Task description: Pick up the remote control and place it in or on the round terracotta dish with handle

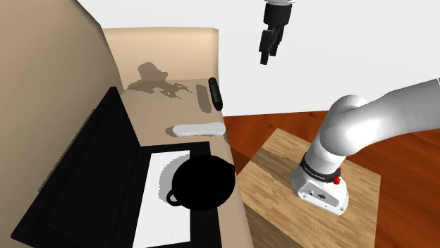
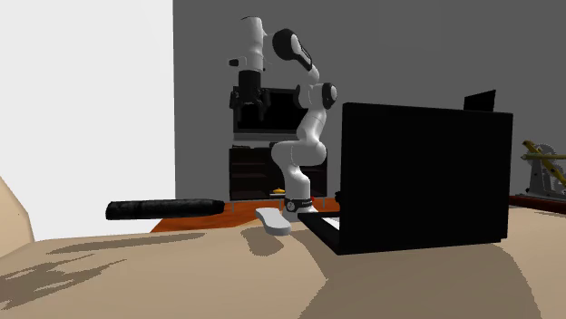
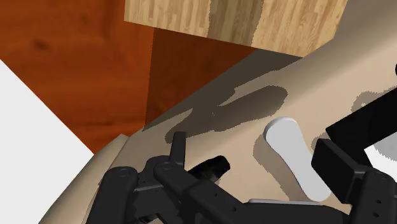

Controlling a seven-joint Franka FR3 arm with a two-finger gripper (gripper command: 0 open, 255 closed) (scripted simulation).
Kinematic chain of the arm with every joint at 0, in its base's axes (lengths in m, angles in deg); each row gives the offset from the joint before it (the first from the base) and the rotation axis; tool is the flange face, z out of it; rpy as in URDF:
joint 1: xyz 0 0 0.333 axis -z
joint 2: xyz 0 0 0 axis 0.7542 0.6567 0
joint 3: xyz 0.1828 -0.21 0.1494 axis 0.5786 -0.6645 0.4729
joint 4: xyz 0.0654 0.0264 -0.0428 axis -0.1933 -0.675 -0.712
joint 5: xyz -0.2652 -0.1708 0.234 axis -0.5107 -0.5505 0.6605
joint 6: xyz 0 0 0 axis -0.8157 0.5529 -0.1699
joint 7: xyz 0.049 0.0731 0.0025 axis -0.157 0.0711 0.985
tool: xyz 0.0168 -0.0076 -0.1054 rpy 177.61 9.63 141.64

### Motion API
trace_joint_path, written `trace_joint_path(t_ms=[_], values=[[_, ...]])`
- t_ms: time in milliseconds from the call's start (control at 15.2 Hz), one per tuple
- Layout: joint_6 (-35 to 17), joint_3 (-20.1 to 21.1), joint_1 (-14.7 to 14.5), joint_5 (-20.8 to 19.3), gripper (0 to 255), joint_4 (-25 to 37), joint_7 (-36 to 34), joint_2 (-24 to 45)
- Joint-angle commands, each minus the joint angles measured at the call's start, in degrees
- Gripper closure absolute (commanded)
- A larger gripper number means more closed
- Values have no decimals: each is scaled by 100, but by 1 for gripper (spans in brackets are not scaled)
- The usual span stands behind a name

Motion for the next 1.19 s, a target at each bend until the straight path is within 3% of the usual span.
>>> trace_joint_path(t_ms=[0, 528, 1122], values=[[0, 0, 0, 0, 0, 0, 0, 0], [-1443, 255, -497, 153, 0, -534, 392, 862], [-2994, 608, -1009, 260, 0, -697, 814, 2193]])
